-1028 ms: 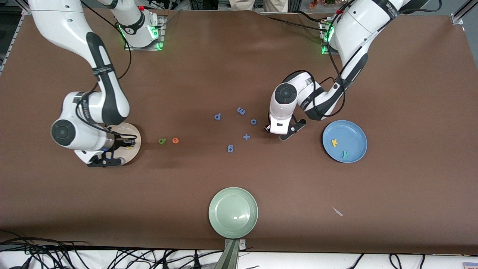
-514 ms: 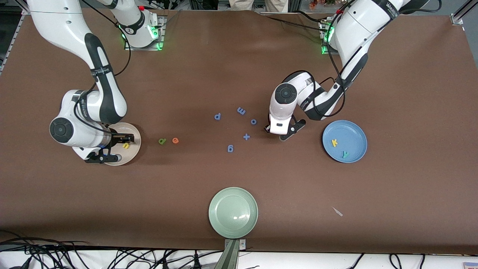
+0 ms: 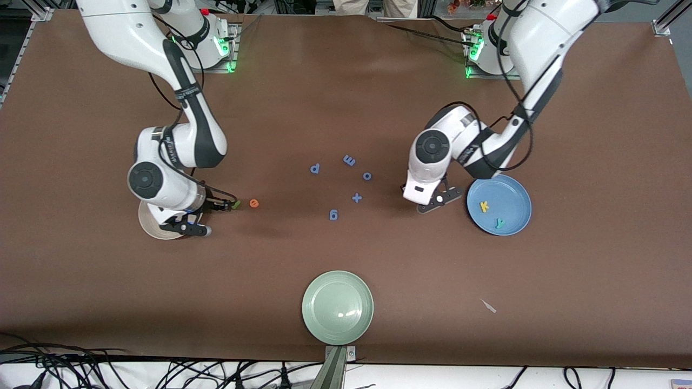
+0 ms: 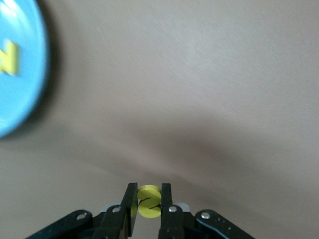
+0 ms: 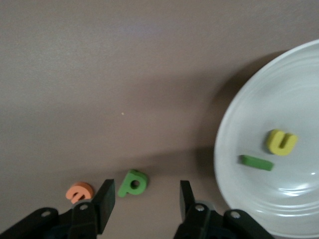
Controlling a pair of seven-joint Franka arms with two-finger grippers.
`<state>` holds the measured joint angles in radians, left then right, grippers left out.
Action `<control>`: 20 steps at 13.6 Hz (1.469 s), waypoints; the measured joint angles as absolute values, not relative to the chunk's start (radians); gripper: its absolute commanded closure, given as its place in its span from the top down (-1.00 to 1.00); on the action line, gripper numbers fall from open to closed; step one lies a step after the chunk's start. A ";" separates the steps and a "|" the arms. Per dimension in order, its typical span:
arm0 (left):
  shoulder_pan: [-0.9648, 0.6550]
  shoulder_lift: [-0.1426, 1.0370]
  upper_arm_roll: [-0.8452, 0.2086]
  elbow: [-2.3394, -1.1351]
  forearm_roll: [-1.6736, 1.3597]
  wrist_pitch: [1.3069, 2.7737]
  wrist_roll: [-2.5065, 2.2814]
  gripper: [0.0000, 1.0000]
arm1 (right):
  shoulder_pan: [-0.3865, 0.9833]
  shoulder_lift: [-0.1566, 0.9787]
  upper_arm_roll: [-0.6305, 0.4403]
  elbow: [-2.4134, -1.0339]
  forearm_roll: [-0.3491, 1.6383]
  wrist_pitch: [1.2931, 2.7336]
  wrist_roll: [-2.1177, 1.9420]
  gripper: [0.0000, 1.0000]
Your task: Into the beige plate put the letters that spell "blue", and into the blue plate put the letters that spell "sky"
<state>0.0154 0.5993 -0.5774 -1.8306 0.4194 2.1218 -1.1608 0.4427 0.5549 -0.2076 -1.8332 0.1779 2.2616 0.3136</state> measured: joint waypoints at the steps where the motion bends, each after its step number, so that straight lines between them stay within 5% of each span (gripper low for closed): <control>1: 0.070 0.591 -0.610 -1.827 0.419 2.090 -1.098 -0.93 | 0.455 0.568 -0.205 -1.838 0.178 2.284 0.341 0.21; 8: 0.284 0.580 -0.643 -1.830 0.419 1.966 -0.653 -0.83 | 0.468 0.598 -0.205 -1.910 0.179 2.393 0.373 0.16; 10: 0.338 0.580 -0.643 -1.830 0.419 1.942 -0.558 0.05 | 0.468 0.597 -0.197 -1.910 0.179 2.393 0.401 0.11; 11: 0.359 0.580 -0.643 -1.830 0.419 1.933 -0.511 0.10 | 0.469 0.596 -0.189 -1.910 0.179 2.393 0.417 0.07; 13: 0.387 0.580 -0.644 -1.830 0.419 1.924 -0.434 1.00 | 0.470 0.596 -0.179 -1.910 0.179 2.393 0.432 -0.07; 18: 0.391 0.575 -0.697 -1.781 0.419 1.876 -0.406 1.00 | 0.470 0.592 -0.178 -1.910 0.179 2.393 0.432 -0.88; 20: 0.388 0.568 -0.746 -1.696 0.419 1.805 -0.406 1.00 | 0.470 0.590 -0.178 -1.910 0.179 2.393 0.432 -0.89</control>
<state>0.3878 0.5680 -0.7461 -1.6965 0.4195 1.8055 -0.4059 0.4697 0.5901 -0.1783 -1.9103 0.1794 2.3933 0.4315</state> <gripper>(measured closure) 0.004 0.727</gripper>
